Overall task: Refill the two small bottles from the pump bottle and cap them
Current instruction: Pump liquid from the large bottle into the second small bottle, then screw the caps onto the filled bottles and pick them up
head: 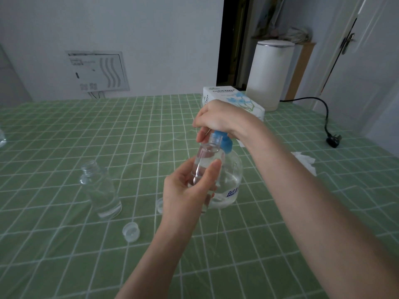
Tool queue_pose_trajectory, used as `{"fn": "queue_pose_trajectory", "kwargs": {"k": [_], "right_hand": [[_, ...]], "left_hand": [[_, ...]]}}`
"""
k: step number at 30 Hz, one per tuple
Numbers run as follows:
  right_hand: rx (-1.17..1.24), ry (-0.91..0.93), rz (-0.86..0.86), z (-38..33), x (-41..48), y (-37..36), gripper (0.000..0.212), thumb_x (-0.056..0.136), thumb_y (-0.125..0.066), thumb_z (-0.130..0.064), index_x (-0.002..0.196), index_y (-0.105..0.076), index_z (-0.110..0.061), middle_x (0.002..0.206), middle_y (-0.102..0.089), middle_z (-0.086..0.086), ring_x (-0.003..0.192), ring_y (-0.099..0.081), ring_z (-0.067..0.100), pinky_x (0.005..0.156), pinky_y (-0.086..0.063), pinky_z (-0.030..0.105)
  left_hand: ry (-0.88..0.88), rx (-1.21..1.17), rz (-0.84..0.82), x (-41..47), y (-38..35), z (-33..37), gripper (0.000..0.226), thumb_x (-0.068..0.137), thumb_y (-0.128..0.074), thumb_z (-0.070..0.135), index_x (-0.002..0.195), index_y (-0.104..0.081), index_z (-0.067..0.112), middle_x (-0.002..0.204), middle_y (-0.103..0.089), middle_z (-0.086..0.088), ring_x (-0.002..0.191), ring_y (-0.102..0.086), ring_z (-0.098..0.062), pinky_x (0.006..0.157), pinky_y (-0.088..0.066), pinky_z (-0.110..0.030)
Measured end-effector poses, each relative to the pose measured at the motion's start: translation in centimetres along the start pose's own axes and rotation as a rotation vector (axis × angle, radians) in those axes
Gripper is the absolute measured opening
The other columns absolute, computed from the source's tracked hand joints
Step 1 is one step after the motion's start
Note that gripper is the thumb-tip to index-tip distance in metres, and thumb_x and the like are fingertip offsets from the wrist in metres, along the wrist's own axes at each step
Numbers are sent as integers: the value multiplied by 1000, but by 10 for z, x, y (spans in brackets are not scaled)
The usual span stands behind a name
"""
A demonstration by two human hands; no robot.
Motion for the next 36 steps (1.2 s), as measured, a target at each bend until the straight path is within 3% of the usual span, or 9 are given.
{"fn": "queue_pose_trajectory", "kwargs": {"k": [6, 11, 14, 17, 19, 24, 30, 33, 36], "right_hand": [[-25, -19, -15, 8, 6, -7, 34, 93, -52, -10, 123, -61, 5, 122, -67, 23, 93, -65, 24, 99, -49, 43], [51, -7, -11, 8, 3, -3, 35, 92, -55, -14, 120, -63, 6, 115, -70, 23, 83, -58, 22, 75, -44, 32], [160, 4, 39, 8, 0, 6, 33, 92, -55, -15, 116, -64, 4, 88, -76, 12, 79, -64, 22, 66, -44, 28], [227, 51, 71, 2, -2, 11, 23, 92, -55, -14, 104, -69, 0, 70, -72, 4, 77, -66, 20, 83, -55, 31], [233, 81, 102, -2, -3, 16, 17, 92, -55, -13, 97, -69, -4, 69, -72, 4, 73, -67, 19, 89, -56, 33], [169, 98, 109, -9, -10, 24, 17, 94, -53, -11, 100, -68, -5, 66, -70, 2, 51, -64, 9, 53, -47, 16], [245, 130, 44, -19, -25, 27, 12, 95, -55, -16, 97, -66, -12, 69, -70, 0, 63, -67, 14, 56, -44, 21], [309, 254, 138, -28, -44, 39, 13, 94, -56, -10, 99, -68, -10, 71, -70, -2, 66, -64, 4, 50, -41, 3], [361, 407, 259, -39, -71, 52, 12, 92, -61, -9, 91, -69, -18, 74, -71, -8, 73, -64, 1, 63, -44, 2]], "left_hand": [[-1, -4, -15, 0, 0, -1, 23, 58, -65, 53, 73, -71, 37, 51, -61, 7, 43, -51, -4, 36, -36, -14], [-18, -20, -13, 0, 0, 0, 27, 56, -65, 54, 75, -71, 37, 51, -63, 8, 40, -49, -1, 36, -35, -12], [-58, -22, -12, 1, 0, 4, 22, 60, -66, 48, 77, -72, 35, 53, -64, 9, 41, -51, 1, 38, -38, -11], [-130, 8, -22, 1, 0, 12, 21, 68, -64, 40, 86, -69, 32, 61, -68, 13, 53, -61, 3, 48, -45, -9], [-144, 28, -39, 1, -1, 13, 24, 69, -64, 42, 91, -69, 34, 76, -73, 11, 68, -68, -1, 58, -49, -10], [-144, 65, -34, 1, 2, 10, 35, 69, -66, 45, 101, -67, 31, 92, -72, 9, 83, -69, -7, 66, -50, -11], [-83, 107, -5, -1, 13, 4, 49, 59, -69, 51, 105, -63, 34, 82, -67, 11, 99, -60, -22, 82, -51, -32], [-63, 100, -31, -13, 18, 7, 54, 57, -70, 50, 107, -62, 32, 89, -70, 8, 99, -61, -20, 68, -49, -14], [-46, 103, -85, -35, 28, 10, 49, 60, -72, 46, 106, -63, 30, 97, -71, 5, 99, -62, -21, 66, -50, -13]]}}
Point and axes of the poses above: each hand's wrist, its own x-axis towards the middle knuckle, its own y-axis out of the back of the hand, z = x × y, the point moved 10 cm from there along x, towards the middle knuckle
